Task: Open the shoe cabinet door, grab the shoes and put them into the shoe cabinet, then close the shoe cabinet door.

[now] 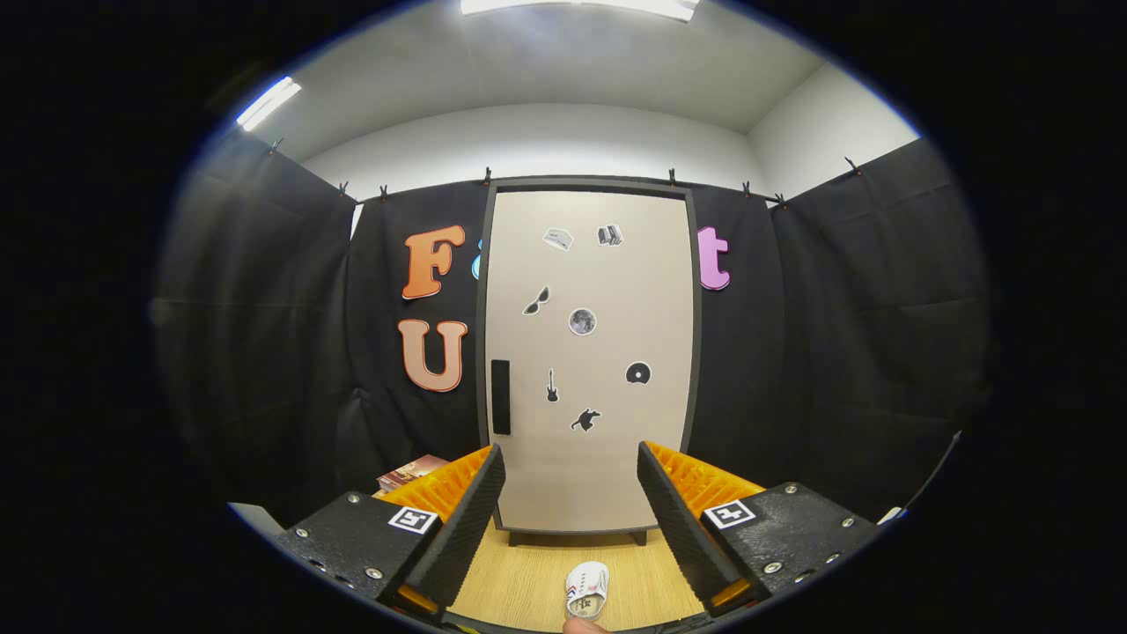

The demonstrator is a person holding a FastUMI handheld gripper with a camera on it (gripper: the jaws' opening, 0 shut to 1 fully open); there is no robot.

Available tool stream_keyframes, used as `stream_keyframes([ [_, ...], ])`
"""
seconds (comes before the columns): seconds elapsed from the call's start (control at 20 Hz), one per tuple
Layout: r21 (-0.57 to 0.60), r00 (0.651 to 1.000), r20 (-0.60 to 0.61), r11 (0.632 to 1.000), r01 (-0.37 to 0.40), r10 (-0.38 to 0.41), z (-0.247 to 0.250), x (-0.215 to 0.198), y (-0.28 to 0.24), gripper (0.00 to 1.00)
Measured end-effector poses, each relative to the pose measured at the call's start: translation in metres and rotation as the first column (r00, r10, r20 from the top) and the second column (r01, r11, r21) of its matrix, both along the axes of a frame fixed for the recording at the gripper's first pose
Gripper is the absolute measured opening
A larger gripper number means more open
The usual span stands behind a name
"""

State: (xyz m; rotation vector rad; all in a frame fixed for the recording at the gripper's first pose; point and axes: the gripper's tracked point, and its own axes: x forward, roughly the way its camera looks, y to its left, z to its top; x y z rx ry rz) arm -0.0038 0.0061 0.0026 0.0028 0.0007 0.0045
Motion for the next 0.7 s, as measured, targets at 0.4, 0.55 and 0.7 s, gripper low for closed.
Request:
stream_keyframes([
  [0.4, 0.007, 1.0, 0.001, 1.0, 0.007, -0.007, 0.005, -0.005, 0.0, 0.95],
  [0.55, 0.013, 1.0, 0.006, 1.0, 0.005, -0.005, 0.008, -0.009, 0.004, 0.94],
  [0.7, 0.014, 1.0, -0.002, 1.0, -0.002, 0.002, 0.006, -0.008, 0.014, 0.94],
])
